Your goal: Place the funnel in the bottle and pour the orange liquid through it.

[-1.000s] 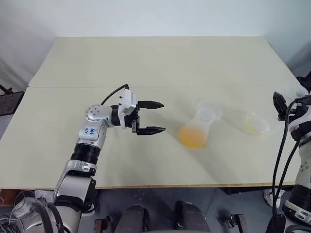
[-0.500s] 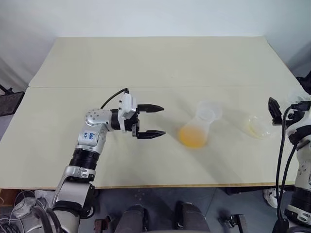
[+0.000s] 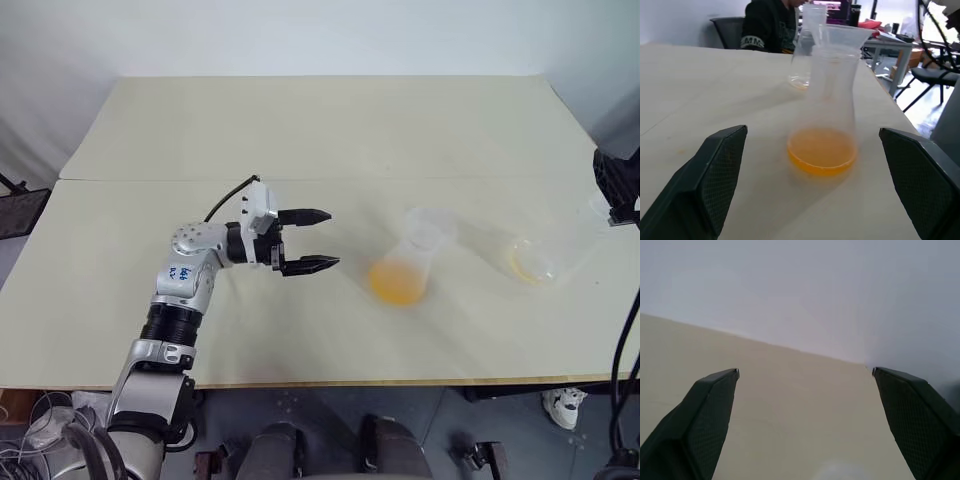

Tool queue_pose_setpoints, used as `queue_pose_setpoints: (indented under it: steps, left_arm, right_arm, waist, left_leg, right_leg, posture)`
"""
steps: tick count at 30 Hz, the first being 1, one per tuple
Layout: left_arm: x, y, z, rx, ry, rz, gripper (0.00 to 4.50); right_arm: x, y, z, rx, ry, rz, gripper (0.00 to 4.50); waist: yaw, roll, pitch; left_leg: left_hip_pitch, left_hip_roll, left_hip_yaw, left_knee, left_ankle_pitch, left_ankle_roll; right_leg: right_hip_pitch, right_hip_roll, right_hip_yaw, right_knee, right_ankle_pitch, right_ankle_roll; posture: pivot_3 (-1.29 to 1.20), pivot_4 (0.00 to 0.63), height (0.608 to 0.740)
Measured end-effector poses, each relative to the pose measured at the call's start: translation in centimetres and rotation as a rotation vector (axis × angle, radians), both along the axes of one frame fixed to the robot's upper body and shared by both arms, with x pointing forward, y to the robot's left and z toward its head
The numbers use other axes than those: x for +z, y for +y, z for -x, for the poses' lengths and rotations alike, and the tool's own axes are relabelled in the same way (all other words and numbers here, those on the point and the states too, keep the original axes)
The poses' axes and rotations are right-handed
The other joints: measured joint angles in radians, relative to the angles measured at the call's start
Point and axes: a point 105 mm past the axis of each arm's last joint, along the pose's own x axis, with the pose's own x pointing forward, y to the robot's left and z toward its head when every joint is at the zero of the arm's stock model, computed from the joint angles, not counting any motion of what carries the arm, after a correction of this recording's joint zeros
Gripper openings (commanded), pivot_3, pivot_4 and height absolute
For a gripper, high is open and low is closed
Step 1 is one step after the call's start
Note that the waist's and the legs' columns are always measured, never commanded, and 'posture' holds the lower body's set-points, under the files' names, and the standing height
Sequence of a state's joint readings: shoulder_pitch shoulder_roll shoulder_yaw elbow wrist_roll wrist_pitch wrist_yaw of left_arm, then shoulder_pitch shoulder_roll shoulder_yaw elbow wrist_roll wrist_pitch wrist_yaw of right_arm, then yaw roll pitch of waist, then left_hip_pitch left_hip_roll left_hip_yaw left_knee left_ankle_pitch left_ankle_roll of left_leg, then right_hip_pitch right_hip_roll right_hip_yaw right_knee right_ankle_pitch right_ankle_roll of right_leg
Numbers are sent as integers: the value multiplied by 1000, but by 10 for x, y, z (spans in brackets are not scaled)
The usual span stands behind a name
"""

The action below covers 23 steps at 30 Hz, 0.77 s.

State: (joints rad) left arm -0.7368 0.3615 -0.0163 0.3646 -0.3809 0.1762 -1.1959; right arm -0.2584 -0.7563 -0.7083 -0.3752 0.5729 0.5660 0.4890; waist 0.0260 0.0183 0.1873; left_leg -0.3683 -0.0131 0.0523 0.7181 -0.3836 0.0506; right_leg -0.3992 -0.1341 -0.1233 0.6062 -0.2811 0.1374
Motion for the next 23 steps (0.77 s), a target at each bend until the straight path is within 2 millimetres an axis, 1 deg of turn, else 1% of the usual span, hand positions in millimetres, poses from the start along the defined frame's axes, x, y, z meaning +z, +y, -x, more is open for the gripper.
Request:
queue_pose_setpoints:
  steps: [2, 4, 6, 7, 9, 11, 13, 14, 16, 18, 21, 23]
  left_arm:
    - [3, 5, 0, 11, 4, 15, 4500]
    - [6, 13, 3, 4, -1, 11, 4500]
    - [4, 22, 6, -3, -3, -6, 4500]
    - [-1, 28, 9, -3, 1, -21, 4500]
    - [-11, 37, 13, -5, 26, -41, 4500]
    - [-23, 49, 19, 0, 63, -53, 4500]
    - [-30, 58, 23, 11, 80, -55, 4500]
    - [-31, 61, 23, 17, 82, -53, 4500]
    - [-30, 61, 23, 14, 74, -56, 4500]
    - [-30, 62, 23, 16, 70, -61, 4500]
    - [-30, 62, 23, 19, 71, -63, 4500]
    - [-28, 62, 24, 18, 67, -65, 4500]
  right_arm:
    - [-6, 16, 11, 108, 61, 38, 4473]
    - [-17, 32, 27, 229, 125, 48, 4473]
    - [-31, 44, 45, 329, 203, 58, 4473]
    - [-39, 49, 55, 372, 247, 72, 4473]
    - [-58, 52, 73, 420, 347, 97, 4473]
    - [-93, 55, 96, 468, 501, 117, 4473]
    - [-118, 51, 110, 479, 589, 114, 4473]
    - [-127, 47, 113, 476, 606, 118, 4473]
    - [-138, 40, 113, 459, 607, 138, 4473]
    - [-145, 36, 112, 463, 594, 156, 4473]
    - [-153, 32, 106, 461, 580, 163, 4473]
    - [-155, 31, 100, 460, 556, 169, 4473]
  waist:
    - [1, 0, 0]
    - [2, 0, 0]
    - [3, 0, 0]
    - [3, 0, 0]
    - [4, 0, 0]
    - [6, -1, 0]
    - [6, -2, 0]
    - [3, -2, 0]
    - [-1, -2, 0]
    - [-1, -2, 0]
    - [-1, -2, 0]
    - [-2, -2, 0]
  left_leg:
    - [0, 0, -1, 0, 0, 0]
    - [0, 0, -1, -1, 0, 0]
    - [0, 0, -1, -1, 0, 0]
    - [1, 0, -1, -1, 0, 0]
    - [1, 0, 0, -1, 0, 0]
    - [2, 0, -1, -1, 0, 0]
    - [2, -1, 0, -1, -1, 1]
    - [3, -1, 1, -1, -1, 1]
    - [6, -2, 3, -1, 0, 2]
    - [11, -1, 4, -3, 0, 2]
    - [11, -1, 5, -4, -1, 1]
    - [11, 0, 5, -4, -1, 1]
  right_leg:
    - [0, 0, -1, 0, 0, 0]
    - [0, 0, -1, 0, 0, 0]
    - [0, 0, 0, 0, 0, 0]
    - [1, 0, 0, -1, 0, 0]
    - [2, 0, 0, -2, 0, 0]
    - [4, 1, 0, -4, 0, 0]
    - [4, 1, 3, -5, 0, 0]
    - [4, 0, 4, -6, 0, 0]
    - [7, 0, 8, -8, 0, 0]
    - [9, 0, 10, -7, 0, 0]
    - [7, 0, 11, -4, 0, 0]
    - [6, 1, 10, -3, 0, 0]
  posture:
    - [0, 150, 740]
    - [0, 150, 740]
    - [0, 150, 740]
    - [0, 150, 740]
    - [0, 150, 740]
    - [0, 150, 740]
    - [0, 150, 740]
    - [0, 150, 740]
    - [0, 150, 740]
    - [0, 150, 740]
    - [0, 150, 740]
    - [0, 150, 740]
